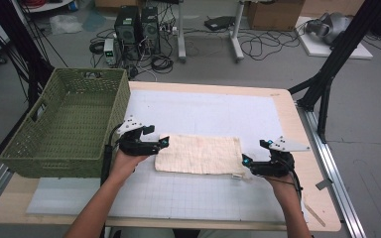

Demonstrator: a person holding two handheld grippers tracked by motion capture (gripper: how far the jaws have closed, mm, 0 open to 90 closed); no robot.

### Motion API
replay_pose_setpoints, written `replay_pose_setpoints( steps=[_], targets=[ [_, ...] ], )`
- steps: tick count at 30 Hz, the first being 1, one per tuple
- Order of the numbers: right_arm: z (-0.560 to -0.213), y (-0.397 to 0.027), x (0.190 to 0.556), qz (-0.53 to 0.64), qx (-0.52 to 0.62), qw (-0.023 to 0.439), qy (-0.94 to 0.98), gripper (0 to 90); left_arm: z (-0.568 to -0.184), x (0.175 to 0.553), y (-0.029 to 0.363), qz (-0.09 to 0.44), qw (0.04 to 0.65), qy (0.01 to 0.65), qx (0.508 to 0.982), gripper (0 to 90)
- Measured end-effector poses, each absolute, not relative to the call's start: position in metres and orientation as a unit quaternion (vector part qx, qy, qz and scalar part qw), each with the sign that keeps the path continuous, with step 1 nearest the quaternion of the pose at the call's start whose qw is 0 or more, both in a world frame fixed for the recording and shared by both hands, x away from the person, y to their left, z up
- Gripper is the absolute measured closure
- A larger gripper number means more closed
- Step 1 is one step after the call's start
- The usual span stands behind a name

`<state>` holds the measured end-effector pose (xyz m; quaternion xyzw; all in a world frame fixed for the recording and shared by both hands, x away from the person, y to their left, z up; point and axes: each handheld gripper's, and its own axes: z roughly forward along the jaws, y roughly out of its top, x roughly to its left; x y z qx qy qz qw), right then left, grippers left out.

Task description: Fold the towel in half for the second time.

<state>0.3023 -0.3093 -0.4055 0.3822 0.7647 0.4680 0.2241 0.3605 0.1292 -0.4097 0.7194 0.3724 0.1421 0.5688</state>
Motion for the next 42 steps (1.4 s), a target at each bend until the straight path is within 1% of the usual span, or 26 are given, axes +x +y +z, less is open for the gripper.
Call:
replay_pose_setpoints(
  steps=[5, 7, 10, 12, 16, 19, 20, 21, 23, 24, 25, 26, 27, 32, 37, 39, 40, 41, 42],
  targets=[
    [-0.406, -0.312, 0.302, 0.466, 0.383, 0.222, 0.766, 11.4, -0.409, 0.379, 0.124, 0.141, 0.54, 0.385, 0.735, 24.7],
    [-0.407, -0.312, 0.303, 0.466, 0.384, 0.221, 0.766, 11.4, -0.413, 0.389, 0.12, 0.142, 0.521, 0.396, 0.743, 26.6],
    [-0.408, -0.313, 0.305, 0.465, 0.384, 0.219, 0.767, 11.4, -0.422, 0.401, 0.117, 0.152, 0.488, 0.405, 0.758, 31.7],
    [-0.408, -0.313, 0.305, 0.466, 0.383, 0.218, 0.767, 11.4, -0.428, 0.406, 0.115, 0.155, 0.477, 0.408, 0.763, 34.2],
    [-0.409, -0.314, 0.305, 0.464, 0.386, 0.218, 0.767, 11.4, -0.44, 0.412, 0.114, 0.141, 0.458, 0.413, 0.774, 38.0],
    [-0.41, -0.314, 0.305, 0.461, 0.386, 0.215, 0.769, 11.4, -0.445, 0.415, 0.114, 0.135, 0.443, 0.414, 0.784, 43.1],
    [-0.41, -0.313, 0.305, 0.462, 0.387, 0.213, 0.769, 11.5, -0.447, 0.416, 0.114, 0.129, 0.439, 0.412, 0.788, 46.3],
    [-0.41, -0.313, 0.305, 0.462, 0.385, 0.215, 0.769, 11.5, -0.449, 0.416, 0.112, 0.126, 0.433, 0.408, 0.794, 51.5],
    [-0.41, -0.312, 0.307, 0.463, 0.384, 0.212, 0.77, 11.5, -0.449, 0.414, 0.111, 0.14, 0.417, 0.399, 0.805, 58.0],
    [-0.411, -0.312, 0.308, 0.462, 0.384, 0.21, 0.771, 11.5, -0.449, 0.414, 0.111, 0.141, 0.415, 0.395, 0.807, 63.6],
    [-0.411, -0.311, 0.31, 0.462, 0.385, 0.207, 0.772, 11.5, -0.449, 0.414, 0.111, 0.138, 0.417, 0.387, 0.811, 73.9],
    [-0.412, -0.31, 0.313, 0.46, 0.385, 0.205, 0.773, 11.5, -0.449, 0.413, 0.11, 0.138, 0.418, 0.38, 0.814, 80.6],
    [-0.413, -0.309, 0.316, 0.458, 0.387, 0.203, 0.774, 11.5, -0.449, 0.413, 0.11, 0.141, 0.415, 0.373, 0.817, 83.2],
    [-0.415, -0.304, 0.343, 0.458, 0.401, 0.176, 0.773, 11.5, -0.448, 0.413, 0.111, 0.136, 0.422, 0.375, 0.814, 85.2],
    [-0.415, -0.297, 0.372, 0.429, 0.411, 0.171, 0.786, 11.9, -0.446, 0.413, 0.115, 0.134, 0.435, 0.379, 0.806, 85.8],
    [-0.417, -0.296, 0.383, 0.419, 0.416, 0.178, 0.788, 16.3, -0.446, 0.413, 0.115, 0.132, 0.438, 0.384, 0.802, 85.8],
    [-0.418, -0.296, 0.387, 0.417, 0.421, 0.18, 0.785, 16.5, -0.445, 0.412, 0.115, 0.133, 0.437, 0.385, 0.802, 85.8],
    [-0.42, -0.295, 0.392, 0.412, 0.427, 0.179, 0.785, 16.9, -0.445, 0.412, 0.115, 0.132, 0.439, 0.387, 0.8, 85.8],
    [-0.423, -0.294, 0.397, 0.405, 0.428, 0.172, 0.789, 19.8, -0.445, 0.412, 0.115, 0.133, 0.44, 0.386, 0.8, 85.8]
  ],
)
